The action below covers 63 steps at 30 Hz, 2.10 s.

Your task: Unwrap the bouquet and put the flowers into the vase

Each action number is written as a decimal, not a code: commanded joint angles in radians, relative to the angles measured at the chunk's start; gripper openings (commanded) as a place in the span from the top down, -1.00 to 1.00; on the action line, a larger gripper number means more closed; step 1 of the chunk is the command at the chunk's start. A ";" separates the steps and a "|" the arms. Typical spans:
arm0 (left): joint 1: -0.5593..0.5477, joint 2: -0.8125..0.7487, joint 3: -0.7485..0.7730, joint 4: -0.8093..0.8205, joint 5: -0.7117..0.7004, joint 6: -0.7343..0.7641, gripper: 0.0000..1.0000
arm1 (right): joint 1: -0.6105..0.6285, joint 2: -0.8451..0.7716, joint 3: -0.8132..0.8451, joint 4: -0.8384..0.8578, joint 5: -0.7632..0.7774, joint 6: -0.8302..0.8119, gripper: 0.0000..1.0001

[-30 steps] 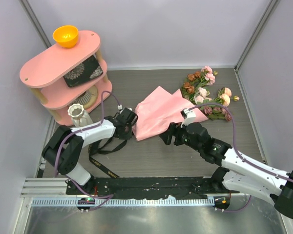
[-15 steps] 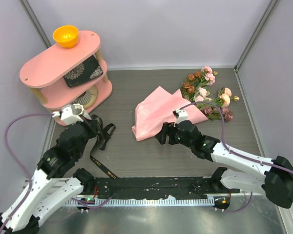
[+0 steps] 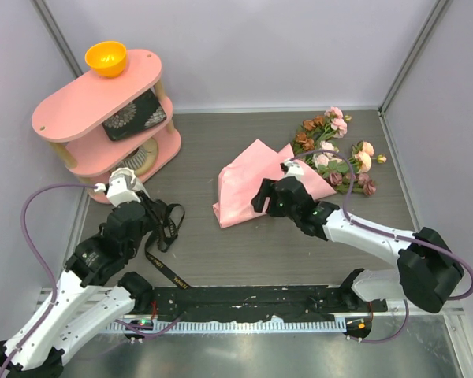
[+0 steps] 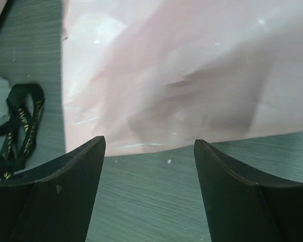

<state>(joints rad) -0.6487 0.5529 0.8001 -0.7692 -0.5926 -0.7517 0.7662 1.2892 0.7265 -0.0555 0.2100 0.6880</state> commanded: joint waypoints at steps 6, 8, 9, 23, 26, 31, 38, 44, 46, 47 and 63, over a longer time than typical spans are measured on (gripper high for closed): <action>-0.002 -0.074 -0.001 0.019 0.034 0.046 -0.80 | -0.172 -0.057 -0.157 0.098 0.002 0.148 -0.54; -0.002 -0.085 0.005 0.041 0.063 0.064 -0.88 | -0.191 -0.062 -0.183 0.118 -0.004 0.154 -0.53; -0.002 -0.087 0.010 0.050 0.076 0.072 -0.91 | -0.227 -0.059 -0.193 0.144 -0.017 0.159 -0.53; 0.011 0.572 0.174 0.364 0.718 0.094 -0.99 | -0.479 0.205 0.066 0.178 -0.152 -0.064 -0.62; 0.047 0.698 0.247 0.399 0.755 0.084 -1.00 | -0.485 0.216 0.088 0.169 -0.146 -0.088 -0.71; 0.103 0.913 0.290 0.515 0.790 0.031 -1.00 | -0.490 0.147 0.018 0.120 -0.167 -0.048 -0.72; 0.179 1.096 0.306 0.600 0.817 -0.031 -1.00 | -0.490 -0.160 -0.240 0.120 -0.254 0.005 -0.73; 0.195 1.228 0.323 0.675 0.812 -0.072 -0.99 | -0.492 -0.408 -0.224 -0.052 -0.232 -0.028 -0.72; 0.195 1.249 0.318 0.766 0.904 -0.074 -0.65 | -0.490 -0.486 -0.213 -0.104 -0.218 -0.028 -0.71; 0.196 1.254 0.315 0.804 0.928 -0.092 -0.52 | -0.492 -0.514 -0.214 -0.113 -0.215 -0.027 -0.71; -0.083 0.826 -0.104 1.206 1.119 0.112 -0.70 | -0.492 -0.689 -0.035 -0.231 -0.011 -0.071 -0.71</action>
<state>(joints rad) -0.6441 1.4311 0.7471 0.3626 0.4393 -0.7387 0.2790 0.6319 0.5934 -0.2829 0.1116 0.6571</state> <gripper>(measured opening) 0.810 0.857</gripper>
